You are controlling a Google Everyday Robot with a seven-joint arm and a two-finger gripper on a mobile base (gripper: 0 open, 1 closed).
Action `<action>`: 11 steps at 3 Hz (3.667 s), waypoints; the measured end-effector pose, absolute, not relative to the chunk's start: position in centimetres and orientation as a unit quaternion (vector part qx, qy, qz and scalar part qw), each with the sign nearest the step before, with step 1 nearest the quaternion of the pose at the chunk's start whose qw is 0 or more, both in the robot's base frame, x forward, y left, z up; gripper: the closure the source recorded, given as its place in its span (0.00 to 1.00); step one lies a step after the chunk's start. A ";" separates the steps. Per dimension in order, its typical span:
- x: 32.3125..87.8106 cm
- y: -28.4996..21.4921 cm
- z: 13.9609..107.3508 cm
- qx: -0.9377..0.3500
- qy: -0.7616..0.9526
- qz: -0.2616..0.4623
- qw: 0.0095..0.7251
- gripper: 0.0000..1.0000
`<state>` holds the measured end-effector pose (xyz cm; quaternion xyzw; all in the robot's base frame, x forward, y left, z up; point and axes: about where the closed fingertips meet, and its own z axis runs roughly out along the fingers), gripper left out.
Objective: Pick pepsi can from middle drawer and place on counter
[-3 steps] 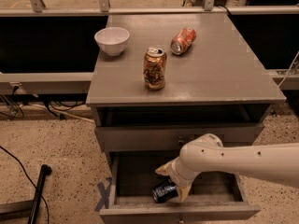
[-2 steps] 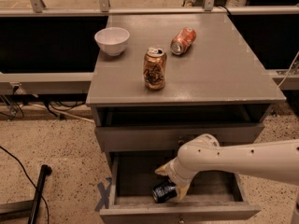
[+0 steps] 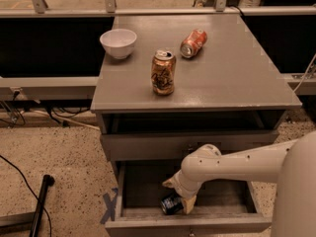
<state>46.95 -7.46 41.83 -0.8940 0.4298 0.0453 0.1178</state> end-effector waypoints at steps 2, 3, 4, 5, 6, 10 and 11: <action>46.9 -7.2 41.8 -0.892 0.434 0.047 0.112 0.24; 47.0 -7.3 41.6 -0.888 0.444 0.047 0.109 0.42; 47.0 -7.3 41.7 -0.888 0.444 0.047 0.109 0.46; 47.4 -8.7 42.8 -0.873 0.477 0.041 0.096 0.28; 47.3 -9.5 43.2 -0.861 0.502 0.045 0.075 0.00; 47.5 -10.2 44.0 -0.842 0.533 0.050 0.065 0.15; 47.8 -10.9 45.0 -0.836 0.542 0.047 0.075 0.16</action>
Offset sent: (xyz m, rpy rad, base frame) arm -0.0014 0.0257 -0.0323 -0.0638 0.0618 -0.0869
